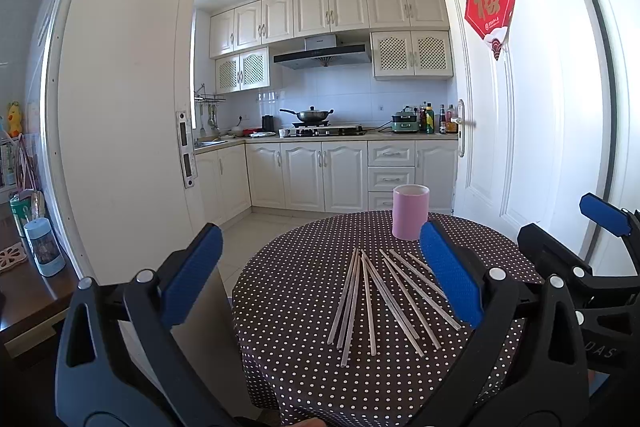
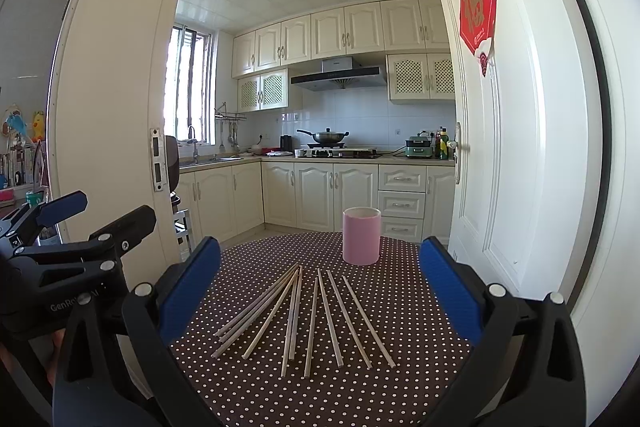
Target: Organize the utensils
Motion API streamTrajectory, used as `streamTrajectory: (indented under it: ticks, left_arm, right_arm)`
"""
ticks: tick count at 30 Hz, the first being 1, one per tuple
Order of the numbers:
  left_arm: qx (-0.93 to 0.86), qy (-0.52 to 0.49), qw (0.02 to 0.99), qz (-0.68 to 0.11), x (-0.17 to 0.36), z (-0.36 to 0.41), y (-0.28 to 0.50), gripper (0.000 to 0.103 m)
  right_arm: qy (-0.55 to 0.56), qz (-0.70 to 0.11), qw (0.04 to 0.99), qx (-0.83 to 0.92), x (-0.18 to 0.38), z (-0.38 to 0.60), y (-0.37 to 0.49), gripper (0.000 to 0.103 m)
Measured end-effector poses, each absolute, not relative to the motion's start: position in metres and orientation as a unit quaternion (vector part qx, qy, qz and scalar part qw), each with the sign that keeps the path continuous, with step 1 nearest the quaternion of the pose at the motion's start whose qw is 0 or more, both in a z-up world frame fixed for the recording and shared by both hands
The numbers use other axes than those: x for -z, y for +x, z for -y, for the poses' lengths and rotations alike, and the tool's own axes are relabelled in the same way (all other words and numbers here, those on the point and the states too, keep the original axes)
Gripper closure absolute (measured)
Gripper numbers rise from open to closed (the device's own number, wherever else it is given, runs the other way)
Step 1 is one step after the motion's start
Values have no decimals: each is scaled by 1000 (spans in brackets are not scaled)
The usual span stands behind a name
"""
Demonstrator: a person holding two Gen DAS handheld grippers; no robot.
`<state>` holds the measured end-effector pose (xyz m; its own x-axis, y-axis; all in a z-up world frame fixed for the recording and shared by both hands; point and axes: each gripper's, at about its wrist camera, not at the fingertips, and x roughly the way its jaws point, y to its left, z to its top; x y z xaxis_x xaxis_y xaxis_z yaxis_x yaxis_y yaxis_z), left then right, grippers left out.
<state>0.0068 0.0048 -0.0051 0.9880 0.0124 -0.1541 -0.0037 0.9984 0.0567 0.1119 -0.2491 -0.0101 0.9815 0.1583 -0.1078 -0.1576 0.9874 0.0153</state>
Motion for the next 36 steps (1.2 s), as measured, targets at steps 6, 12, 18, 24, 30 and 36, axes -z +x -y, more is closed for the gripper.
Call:
streamTrajectory:
  ticks: [6, 12, 18, 24, 30, 36]
  left_arm:
    - [-4, 28, 997, -78, 5, -5, 7, 6]
    - [-4, 28, 997, -78, 5, -4, 7, 6]
    - [-4, 29, 997, -78, 5, -4, 7, 6]
    - [-4, 30, 996, -79, 6, -4, 8, 6]
    - [-4, 30, 996, -80, 8, -4, 9, 6]
    - [-5, 31, 996, -81, 9, -3, 9, 6]
  right_arm:
    - [3, -54, 995, -79, 11, 249, 112, 7]
    - [4, -54, 995, -79, 12, 249, 112, 7]
    - [5, -54, 995, -78, 12, 250, 112, 7]
    - [7, -56, 995, -77, 14, 250, 113, 7]
    - [8, -58, 995, -77, 15, 252, 113, 7]
    - [9, -60, 995, -76, 16, 252, 112, 7]
